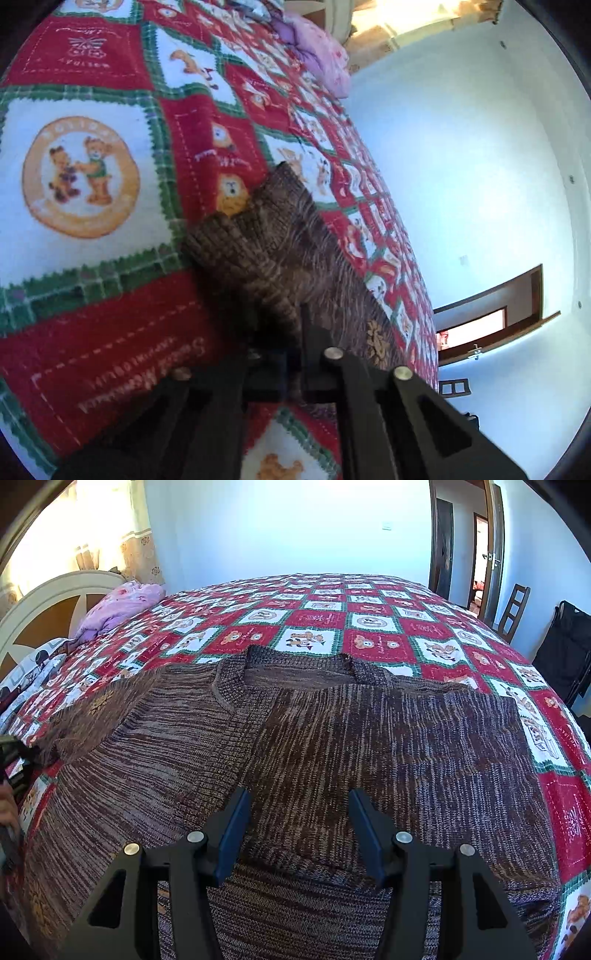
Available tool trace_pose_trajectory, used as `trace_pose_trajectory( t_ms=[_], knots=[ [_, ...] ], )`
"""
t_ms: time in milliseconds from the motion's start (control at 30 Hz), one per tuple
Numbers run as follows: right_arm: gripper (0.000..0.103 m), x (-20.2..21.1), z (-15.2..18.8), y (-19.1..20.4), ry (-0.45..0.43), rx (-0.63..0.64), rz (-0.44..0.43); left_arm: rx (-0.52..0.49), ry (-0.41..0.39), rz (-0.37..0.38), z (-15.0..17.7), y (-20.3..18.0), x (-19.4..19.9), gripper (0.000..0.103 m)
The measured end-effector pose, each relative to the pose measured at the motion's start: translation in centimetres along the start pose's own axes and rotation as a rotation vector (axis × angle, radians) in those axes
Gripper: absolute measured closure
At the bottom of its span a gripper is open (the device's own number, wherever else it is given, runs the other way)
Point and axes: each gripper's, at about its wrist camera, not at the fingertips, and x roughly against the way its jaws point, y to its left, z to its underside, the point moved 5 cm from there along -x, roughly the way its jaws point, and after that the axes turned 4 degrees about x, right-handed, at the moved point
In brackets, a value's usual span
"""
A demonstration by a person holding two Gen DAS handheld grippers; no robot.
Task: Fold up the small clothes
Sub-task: 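Grasp the other sleeve with the left gripper and fold it across the body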
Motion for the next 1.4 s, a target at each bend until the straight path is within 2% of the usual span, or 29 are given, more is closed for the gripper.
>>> trace_pose_trajectory(
  t_ms=[167, 333, 433, 600, 667, 733, 867, 1000, 1100, 1167, 1233, 1333, 1400],
  knots=[
    [0.046, 0.0, 0.0, 0.0, -0.001, -0.002, -0.002, 0.028, 0.020, -0.020, -0.4, 0.1, -0.2, 0.094],
    [0.046, 0.0, 0.0, -0.1, -0.002, -0.001, -0.001, 0.133, 0.050, -0.022, -1.6, 0.4, -1.2, 0.093],
    [0.046, 0.0, 0.0, -0.1, -0.003, -0.002, -0.002, 0.174, 0.052, -0.021, -2.2, 0.1, -1.5, 0.088],
    [0.046, 0.0, 0.0, -0.1, -0.004, -0.005, -0.004, 0.143, 0.014, -0.027, -2.7, -0.5, -1.9, 0.087],
    [0.046, 0.0, 0.0, -0.2, -0.004, -0.004, -0.003, 0.121, 0.001, -0.039, -2.8, -0.5, -2.2, 0.093],
    [0.046, 0.0, 0.0, -0.2, -0.004, -0.005, -0.004, 0.081, 0.002, -0.049, -2.9, -0.7, -2.5, 0.095],
    [0.046, 0.0, 0.0, -0.2, -0.005, -0.007, -0.007, -0.057, -0.021, -0.108, -3.1, -2.6, -2.4, 0.098],
    [0.046, 0.0, 0.0, -0.2, -0.008, -0.010, -0.011, -0.306, -0.050, -0.051, -1.2, -8.9, -1.5, 0.098],
    [0.046, 0.0, 0.0, -0.3, -0.009, -0.013, -0.014, -0.590, -0.030, 0.050, 4.0, -15.3, -0.6, 0.098],
    [0.046, 0.0, 0.1, -0.3, -0.009, -0.014, -0.015, -0.761, 0.031, 0.130, 9.1, -18.2, -0.1, 0.098],
    [0.046, 0.0, 0.0, -0.3, -0.010, -0.014, -0.015, -0.896, 0.107, 0.160, 14.6, -19.3, -0.6, 0.098],
    [0.046, 0.0, 0.1, -0.4, -0.010, -0.013, -0.014, -1.019, 0.229, 0.083, 20.7, -17.9, -3.0, 0.098],
    [0.046, 0.0, 0.1, -0.4, -0.010, -0.014, -0.015, -1.056, 0.283, 0.026, 22.8, -16.7, -4.0, 0.098]
  ],
)
